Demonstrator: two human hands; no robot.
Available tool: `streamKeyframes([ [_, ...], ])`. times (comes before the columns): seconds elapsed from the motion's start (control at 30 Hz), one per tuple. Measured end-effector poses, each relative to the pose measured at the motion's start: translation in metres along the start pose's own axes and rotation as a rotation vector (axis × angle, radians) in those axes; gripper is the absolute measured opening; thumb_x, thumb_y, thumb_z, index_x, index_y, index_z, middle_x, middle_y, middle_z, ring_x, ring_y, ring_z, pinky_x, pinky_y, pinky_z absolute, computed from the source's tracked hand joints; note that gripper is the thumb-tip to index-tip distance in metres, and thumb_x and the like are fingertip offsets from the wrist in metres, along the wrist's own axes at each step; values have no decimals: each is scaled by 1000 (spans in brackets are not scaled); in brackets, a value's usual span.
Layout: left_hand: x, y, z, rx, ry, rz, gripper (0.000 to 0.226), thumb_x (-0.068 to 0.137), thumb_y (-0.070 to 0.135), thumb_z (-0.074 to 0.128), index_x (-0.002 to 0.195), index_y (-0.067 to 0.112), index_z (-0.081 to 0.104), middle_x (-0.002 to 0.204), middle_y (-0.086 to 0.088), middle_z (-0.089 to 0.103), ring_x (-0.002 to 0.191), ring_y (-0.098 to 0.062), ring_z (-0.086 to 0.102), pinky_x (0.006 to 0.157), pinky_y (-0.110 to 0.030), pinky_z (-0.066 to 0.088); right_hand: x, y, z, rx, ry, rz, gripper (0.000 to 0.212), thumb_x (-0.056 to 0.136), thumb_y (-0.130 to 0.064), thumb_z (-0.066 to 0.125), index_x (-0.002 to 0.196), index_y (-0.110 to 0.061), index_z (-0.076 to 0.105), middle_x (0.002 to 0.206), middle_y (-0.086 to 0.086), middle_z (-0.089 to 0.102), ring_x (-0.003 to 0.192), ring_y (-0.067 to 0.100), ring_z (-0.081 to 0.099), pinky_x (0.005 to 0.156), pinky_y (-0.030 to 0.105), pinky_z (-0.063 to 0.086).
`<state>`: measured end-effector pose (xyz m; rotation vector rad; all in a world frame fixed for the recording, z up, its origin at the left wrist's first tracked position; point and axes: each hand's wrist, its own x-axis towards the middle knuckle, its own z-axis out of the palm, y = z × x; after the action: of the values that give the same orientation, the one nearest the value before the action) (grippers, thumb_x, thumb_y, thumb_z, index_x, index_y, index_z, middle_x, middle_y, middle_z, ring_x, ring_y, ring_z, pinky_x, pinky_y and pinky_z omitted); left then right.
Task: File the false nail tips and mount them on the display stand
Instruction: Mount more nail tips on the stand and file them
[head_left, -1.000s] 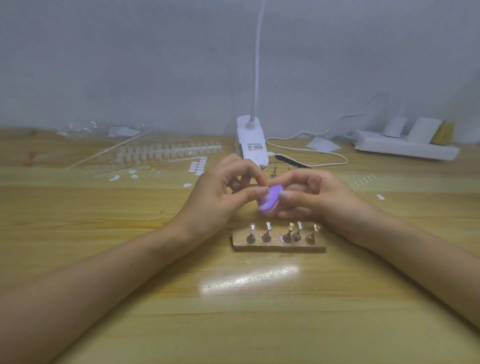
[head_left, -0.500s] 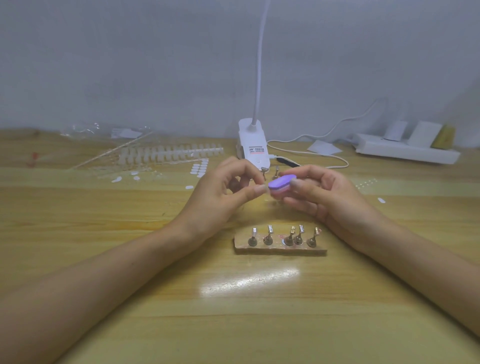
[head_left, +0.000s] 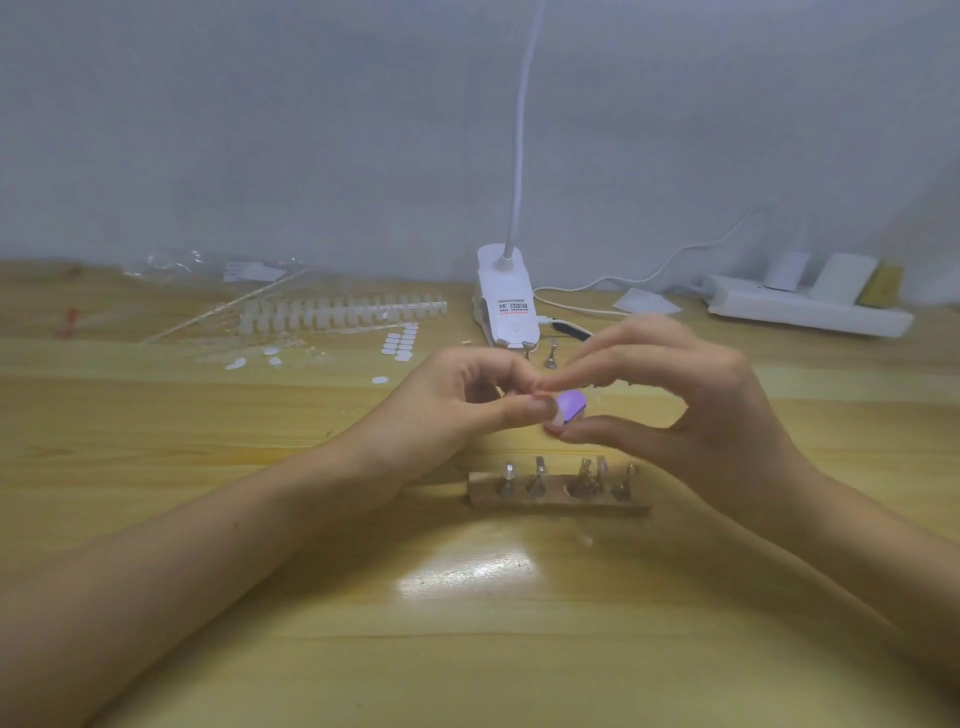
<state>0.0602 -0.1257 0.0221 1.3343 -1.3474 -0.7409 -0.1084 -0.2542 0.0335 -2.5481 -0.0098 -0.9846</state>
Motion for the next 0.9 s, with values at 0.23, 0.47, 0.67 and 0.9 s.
streamKeyframes([
  [0.23, -2, 16, -3, 35, -33, -58, 12, 87, 33, 70, 76, 29, 71, 70, 11, 60, 48, -1, 36, 47, -14, 27, 4, -19, -3, -98, 94, 0, 15, 78, -25, 79, 89, -15, 77, 89, -1, 69, 85, 22, 61, 73, 19, 44],
  [0.47, -16, 5, -2, 262, -12, -73, 47, 66, 38, 87, 103, 39, 59, 96, 21, 65, 81, -3, 55, 66, -9, 43, -11, -18, 4, 135, 30, 243, 19, 71, -38, 77, 87, -27, 78, 89, -11, 73, 95, 14, 61, 78, 17, 38],
  [0.67, -19, -5, 7, 325, -52, -33, 52, 76, 12, 83, 114, 30, 52, 91, 7, 68, 74, -8, 58, 72, -22, 48, -15, -17, 17, 109, -45, 242, 19, 70, -37, 83, 83, -24, 79, 86, -8, 73, 95, 17, 62, 88, 33, 44],
  [0.9, -19, -7, 10, 209, -33, -13, 46, 79, 21, 80, 117, 26, 55, 77, 12, 65, 69, -8, 57, 68, -19, 46, -15, -18, 19, 73, -51, 245, 14, 70, -24, 87, 82, -22, 79, 85, -11, 73, 94, 16, 59, 88, 37, 42],
])
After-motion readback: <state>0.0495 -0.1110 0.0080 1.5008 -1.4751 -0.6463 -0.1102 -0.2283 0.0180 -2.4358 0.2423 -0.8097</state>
